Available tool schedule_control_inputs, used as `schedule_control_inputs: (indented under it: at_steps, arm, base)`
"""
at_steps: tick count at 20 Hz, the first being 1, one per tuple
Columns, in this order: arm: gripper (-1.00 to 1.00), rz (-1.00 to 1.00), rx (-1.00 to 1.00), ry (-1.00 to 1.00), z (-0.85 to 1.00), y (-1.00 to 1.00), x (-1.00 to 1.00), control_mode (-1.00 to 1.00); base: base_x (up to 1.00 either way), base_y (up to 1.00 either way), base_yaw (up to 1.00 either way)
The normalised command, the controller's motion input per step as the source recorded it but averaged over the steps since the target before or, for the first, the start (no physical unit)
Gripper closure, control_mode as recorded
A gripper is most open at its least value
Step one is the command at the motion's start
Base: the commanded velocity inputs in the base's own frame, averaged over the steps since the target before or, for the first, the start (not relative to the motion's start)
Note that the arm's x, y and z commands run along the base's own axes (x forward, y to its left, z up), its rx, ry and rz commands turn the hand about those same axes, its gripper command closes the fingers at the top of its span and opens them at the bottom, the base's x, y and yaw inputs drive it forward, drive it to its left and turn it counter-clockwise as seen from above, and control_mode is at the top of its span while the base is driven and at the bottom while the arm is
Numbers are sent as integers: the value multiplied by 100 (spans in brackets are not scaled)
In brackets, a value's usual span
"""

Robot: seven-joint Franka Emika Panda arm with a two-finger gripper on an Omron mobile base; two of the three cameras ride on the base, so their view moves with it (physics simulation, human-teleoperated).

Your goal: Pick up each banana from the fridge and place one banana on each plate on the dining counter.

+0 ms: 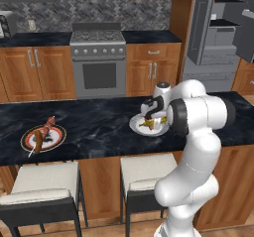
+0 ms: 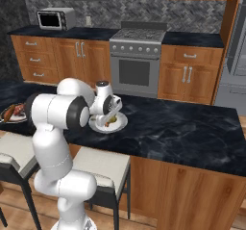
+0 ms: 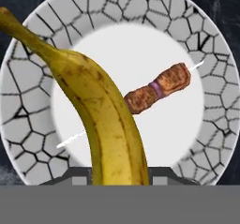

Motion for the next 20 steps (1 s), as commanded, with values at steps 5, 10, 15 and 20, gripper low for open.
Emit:
schedule_control_inputs:
  at_steps: [5, 10, 15, 20]
  arm:
    - [-100, 0, 0, 1, -18, 0, 3, -100]
    - [-100, 0, 3, 0, -6, -1, 0, -100]
    - [-100, 0, 4, -1, 30, -6, -30, -100]
    - [-100, 0, 6, -5, 76, -21, -48, -100]
  base:
    - [0, 0, 0]
    - [0, 0, 0]
    - [0, 0, 0]
    - [0, 0, 0]
